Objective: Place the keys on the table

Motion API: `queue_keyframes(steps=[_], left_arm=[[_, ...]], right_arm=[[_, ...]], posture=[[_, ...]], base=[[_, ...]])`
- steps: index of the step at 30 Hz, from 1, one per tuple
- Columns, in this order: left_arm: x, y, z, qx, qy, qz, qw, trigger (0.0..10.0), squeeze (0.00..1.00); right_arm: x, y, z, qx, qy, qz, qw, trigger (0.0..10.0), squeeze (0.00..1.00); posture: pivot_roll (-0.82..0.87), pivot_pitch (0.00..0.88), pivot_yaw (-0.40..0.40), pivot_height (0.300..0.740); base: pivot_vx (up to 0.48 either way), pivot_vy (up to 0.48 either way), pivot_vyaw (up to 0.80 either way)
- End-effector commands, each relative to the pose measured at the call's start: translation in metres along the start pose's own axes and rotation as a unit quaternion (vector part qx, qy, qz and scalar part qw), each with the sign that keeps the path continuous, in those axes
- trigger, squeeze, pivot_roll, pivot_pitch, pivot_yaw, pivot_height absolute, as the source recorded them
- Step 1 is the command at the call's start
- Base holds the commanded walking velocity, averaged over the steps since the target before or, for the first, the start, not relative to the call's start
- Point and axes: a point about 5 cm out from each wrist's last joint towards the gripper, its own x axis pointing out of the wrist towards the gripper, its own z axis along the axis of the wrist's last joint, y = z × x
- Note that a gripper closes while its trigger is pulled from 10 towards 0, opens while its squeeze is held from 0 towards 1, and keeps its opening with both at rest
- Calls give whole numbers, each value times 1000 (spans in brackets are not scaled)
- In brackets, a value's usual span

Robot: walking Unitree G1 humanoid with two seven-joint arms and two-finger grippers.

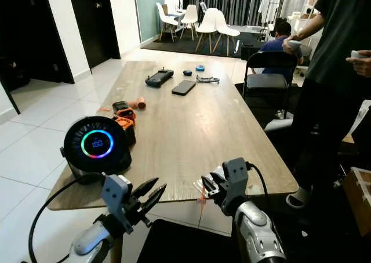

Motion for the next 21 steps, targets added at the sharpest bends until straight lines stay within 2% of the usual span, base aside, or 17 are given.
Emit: queue_keyframes(steps=[1, 21], left_arm=[[-3, -1, -1, -1, 7, -3, 1000, 10000, 0], [-4, 0, -2, 1, 9, -6, 1000, 10000, 0]], right_arm=[[-1, 0, -3, -11, 7, 1, 1000, 10000, 0], [-6, 5, -22, -63, 35, 24, 997, 10000, 0]], posture=[[35, 113, -23, 740], [35, 115, -21, 740]], base=[[0, 0, 0], [0, 0, 0]])
